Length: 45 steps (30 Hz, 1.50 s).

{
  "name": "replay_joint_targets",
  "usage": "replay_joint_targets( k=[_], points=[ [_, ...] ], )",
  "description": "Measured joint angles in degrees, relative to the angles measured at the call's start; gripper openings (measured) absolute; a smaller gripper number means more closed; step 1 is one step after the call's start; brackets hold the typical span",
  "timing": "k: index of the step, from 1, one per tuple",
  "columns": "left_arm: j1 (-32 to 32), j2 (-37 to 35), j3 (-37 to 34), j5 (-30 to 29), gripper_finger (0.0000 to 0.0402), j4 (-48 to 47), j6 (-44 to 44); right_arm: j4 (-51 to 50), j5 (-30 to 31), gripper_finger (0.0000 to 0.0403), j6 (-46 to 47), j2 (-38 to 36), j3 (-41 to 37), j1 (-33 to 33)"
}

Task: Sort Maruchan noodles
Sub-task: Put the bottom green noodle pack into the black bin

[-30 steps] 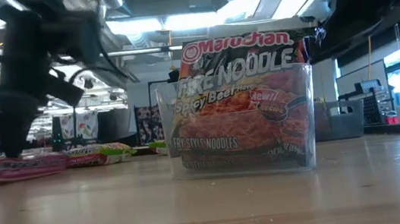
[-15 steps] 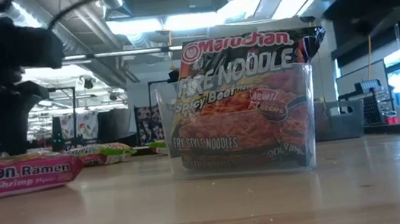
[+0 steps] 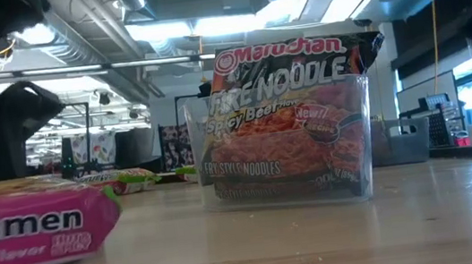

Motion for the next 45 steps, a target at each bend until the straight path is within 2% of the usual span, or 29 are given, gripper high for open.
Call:
replay_joint_targets(
  k=[3,7,10,14,17,21,24,26,30,39,45],
  points=[
    [-0.5,2.5,3.7,-1.1,0.0218,-0.1,3.2,0.1,-0.3,0.0198,0.4,5.0,3.8,0.4],
    [-0.1,5.3,9.0,-2.1,0.0218,-1.2,9.1,0.2,-3.5,0.0198,0.1,11.6,10.4,0.3],
    [0.4,5.3,13.1,-2.4,0.0218,-5.6,10.5,0.1,-3.3,0.0198,-0.1,15.5,15.3,0.2],
    [-0.5,3.6,18.7,-2.7,0.0218,-15.2,6.7,-2.5,1.0,0.0198,-2.9,19.0,20.6,-0.9],
    [-2.6,3.4,20.9,-2.5,0.0218,-21.1,1.1,-6.4,3.1,0.0198,0.1,21.0,24.0,-2.5],
    [-5.5,3.4,19.4,-2.9,0.0218,-22.3,-6.5,-13.6,3.3,0.0198,1.7,23.2,27.1,-3.9],
    [-6.5,3.4,17.2,-5.4,0.0218,-22.3,-11.3,-16.1,2.9,0.0198,2.8,24.1,28.1,-4.8],
    [-6.5,3.4,15.3,-5.8,0.0218,-19.5,-12.1,-18.0,2.9,0.0198,5.1,24.3,27.9,-5.4],
    [-6.5,3.4,10.8,-6.1,0.0218,-11.3,-6.6,-19.5,2.0,0.0204,10.8,24.3,28.0,-6.0],
    [-3.9,4.4,3.7,-7.2,0.0218,4.1,4.8,-17.4,-0.2,0.0306,24.9,29.0,28.0,-5.9],
    [-2.6,8.7,3.5,-6.9,0.0218,14.6,10.5,-10.8,0.7,0.0329,30.1,32.3,28.2,-6.9]
  ],
)
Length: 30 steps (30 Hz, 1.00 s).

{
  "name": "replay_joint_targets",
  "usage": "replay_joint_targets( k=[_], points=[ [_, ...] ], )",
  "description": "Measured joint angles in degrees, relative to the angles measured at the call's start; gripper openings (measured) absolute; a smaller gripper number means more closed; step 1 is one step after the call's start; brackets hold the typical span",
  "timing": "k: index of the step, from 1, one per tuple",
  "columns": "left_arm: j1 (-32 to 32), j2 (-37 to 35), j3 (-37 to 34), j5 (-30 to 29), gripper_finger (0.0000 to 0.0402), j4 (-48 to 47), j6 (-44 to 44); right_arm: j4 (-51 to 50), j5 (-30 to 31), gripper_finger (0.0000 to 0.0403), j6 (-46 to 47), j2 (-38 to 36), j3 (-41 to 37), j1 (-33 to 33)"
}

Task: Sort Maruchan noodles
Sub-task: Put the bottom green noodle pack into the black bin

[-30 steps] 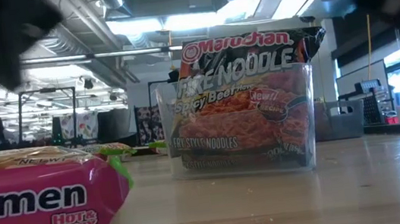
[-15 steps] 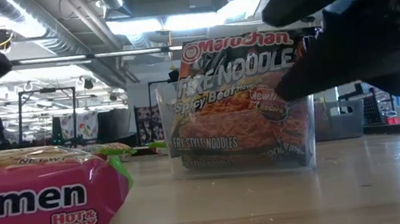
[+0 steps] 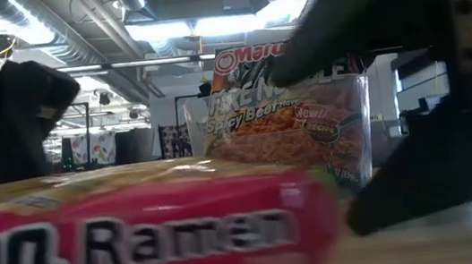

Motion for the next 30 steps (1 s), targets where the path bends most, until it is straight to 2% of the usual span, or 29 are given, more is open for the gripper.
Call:
replay_joint_targets(
  k=[7,18,26,30],
  points=[
    [0.6,2.8,-0.1,-0.7,0.0218,7.1,3.3,1.3,-0.4,0.0319,1.5,0.9,0.7,-1.2],
    [2.4,3.2,-0.2,-0.8,0.0218,8.7,5.9,-1.4,-4.6,0.0315,0.7,6.1,8.0,-3.0],
    [2.0,3.4,-0.3,-1.7,0.0218,10.2,5.7,-0.5,-3.1,0.0314,-9.7,6.9,11.4,-3.9],
    [1.8,3.3,-0.3,-2.3,0.0218,11.2,5.9,-1.3,-0.1,0.0314,-14.5,7.2,13.8,-3.7]
  ],
)
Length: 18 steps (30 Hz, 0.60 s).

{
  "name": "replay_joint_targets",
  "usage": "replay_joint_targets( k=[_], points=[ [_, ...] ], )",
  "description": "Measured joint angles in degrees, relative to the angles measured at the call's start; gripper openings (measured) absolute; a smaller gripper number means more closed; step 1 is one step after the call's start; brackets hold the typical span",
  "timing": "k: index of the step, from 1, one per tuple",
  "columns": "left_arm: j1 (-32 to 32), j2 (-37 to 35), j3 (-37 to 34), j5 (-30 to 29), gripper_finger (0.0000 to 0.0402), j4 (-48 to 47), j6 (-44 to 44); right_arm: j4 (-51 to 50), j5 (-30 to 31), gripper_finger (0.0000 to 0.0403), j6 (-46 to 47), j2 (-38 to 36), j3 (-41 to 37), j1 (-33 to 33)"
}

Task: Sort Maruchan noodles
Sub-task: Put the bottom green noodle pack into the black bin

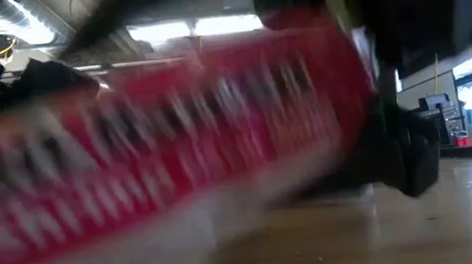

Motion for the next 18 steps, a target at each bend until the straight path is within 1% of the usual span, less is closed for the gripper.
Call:
replay_joint_targets(
  k=[6,9,11,14,18],
  points=[
    [0.1,0.1,1.1,0.1,0.0218,0.6,1.3,-3.3,0.1,0.0314,0.5,-0.2,0.7,-0.5],
    [0.1,0.1,1.5,0.3,0.0218,0.8,1.4,-3.6,0.7,0.0299,0.3,-0.3,0.8,-0.5],
    [0.1,0.1,1.6,0.3,0.0218,0.9,1.3,-3.8,0.3,0.0276,-0.7,-0.3,0.8,-0.5],
    [0.1,-0.1,1.6,1.2,0.0218,1.0,-0.2,-4.0,-0.2,0.0227,-2.1,-0.4,0.8,-0.4],
    [0.1,-3.1,1.7,4.9,0.0218,-1.4,-3.2,-3.7,-1.0,0.0157,-3.9,-0.8,1.0,-0.2]
  ],
)
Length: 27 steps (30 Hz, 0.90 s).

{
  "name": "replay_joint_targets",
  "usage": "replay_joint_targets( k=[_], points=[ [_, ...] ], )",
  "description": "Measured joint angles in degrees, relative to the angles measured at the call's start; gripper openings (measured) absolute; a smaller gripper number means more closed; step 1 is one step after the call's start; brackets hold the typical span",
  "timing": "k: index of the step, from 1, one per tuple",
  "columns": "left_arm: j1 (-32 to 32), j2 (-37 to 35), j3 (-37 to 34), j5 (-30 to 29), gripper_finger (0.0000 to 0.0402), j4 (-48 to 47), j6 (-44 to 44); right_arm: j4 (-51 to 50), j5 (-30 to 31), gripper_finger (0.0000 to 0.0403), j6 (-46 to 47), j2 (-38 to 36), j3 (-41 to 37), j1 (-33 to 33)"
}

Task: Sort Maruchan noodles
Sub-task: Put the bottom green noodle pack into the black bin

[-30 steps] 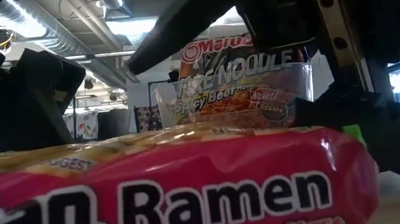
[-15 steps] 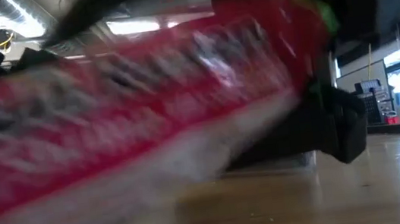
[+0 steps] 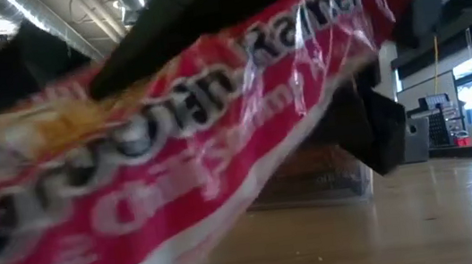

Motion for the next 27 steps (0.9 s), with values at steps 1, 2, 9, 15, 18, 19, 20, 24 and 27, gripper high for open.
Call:
replay_joint_targets(
  k=[1,2,9,15,18,19,20,24,27],
  points=[
    [0.0,-1.2,0.0,1.0,0.0218,-1.1,-0.5,0.2,-0.1,0.0141,-1.1,-0.1,0.1,0.1],
    [0.0,-2.4,0.0,1.6,0.0218,-2.0,-1.5,0.3,0.0,0.0128,-2.3,-0.2,0.1,0.1],
    [-1.5,-11.8,0.0,0.7,0.0218,-9.7,-5.9,-3.2,0.9,0.0116,-12.0,-4.0,-0.2,2.3],
    [-0.1,-16.0,0.0,-0.1,0.0221,-7.5,-7.7,-12.2,9.2,0.0119,-20.1,-12.3,-0.1,4.5],
    [2.3,-17.3,0.0,-0.1,0.0236,-6.6,-9.1,-17.7,13.7,0.0113,-24.5,-16.9,-0.1,4.8],
    [3.2,-17.4,0.0,-0.1,0.0243,-5.8,-9.3,-19.5,15.4,0.0113,-25.8,-18.6,-0.1,5.1],
    [4.2,-17.5,0.1,0.2,0.025,-4.8,-9.3,-21.4,16.6,0.0114,-27.0,-20.3,-0.1,5.1],
    [7.9,-17.5,0.1,1.0,0.0262,-2.1,-8.0,-33.0,17.8,0.0118,-27.6,-26.6,-0.2,5.1],
    [10.9,-17.5,0.1,-0.7,0.0263,-1.8,-5.1,-39.3,23.0,0.0114,-28.4,-31.3,-0.2,5.4]
  ],
)
